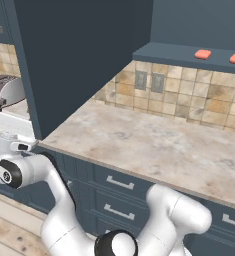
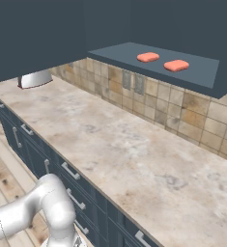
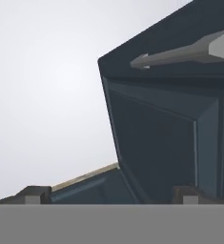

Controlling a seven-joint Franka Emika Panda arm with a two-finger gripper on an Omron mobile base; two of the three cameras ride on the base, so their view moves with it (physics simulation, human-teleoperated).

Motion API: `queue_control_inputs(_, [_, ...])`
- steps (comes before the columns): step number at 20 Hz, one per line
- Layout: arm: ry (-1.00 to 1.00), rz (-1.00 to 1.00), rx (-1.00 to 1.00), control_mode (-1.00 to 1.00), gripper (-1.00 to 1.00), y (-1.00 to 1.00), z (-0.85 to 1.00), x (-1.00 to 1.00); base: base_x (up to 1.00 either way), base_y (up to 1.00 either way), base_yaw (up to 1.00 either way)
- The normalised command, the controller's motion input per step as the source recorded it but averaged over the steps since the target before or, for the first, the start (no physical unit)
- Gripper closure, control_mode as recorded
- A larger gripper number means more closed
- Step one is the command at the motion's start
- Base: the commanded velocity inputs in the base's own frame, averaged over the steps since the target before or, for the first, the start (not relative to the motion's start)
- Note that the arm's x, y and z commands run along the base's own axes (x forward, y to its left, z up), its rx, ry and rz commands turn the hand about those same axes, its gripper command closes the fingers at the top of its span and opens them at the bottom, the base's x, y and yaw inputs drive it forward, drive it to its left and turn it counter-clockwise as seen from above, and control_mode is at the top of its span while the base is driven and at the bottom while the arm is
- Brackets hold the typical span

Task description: Pick up the bar soap and bar soap from the sink, and place them back in the cabinet, and close the cabinet door.

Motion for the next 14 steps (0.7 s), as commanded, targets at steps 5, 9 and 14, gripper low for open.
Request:
queue_control_inputs(5, [0.0,0.0,0.0,-1.0,-1.0,-0.26,0.1,-0.12,0.0,0.0,0.0])
queue_control_inputs(9, [0.0,0.0,0.0,-1.0,-1.0,-0.25,0.12,-0.13,0.0,0.0,0.0])
queue_control_inputs(14, [0.0,0.0,0.0,-1.0,-1.0,-0.15,0.15,-0.06,0.0,0.0,0.0])
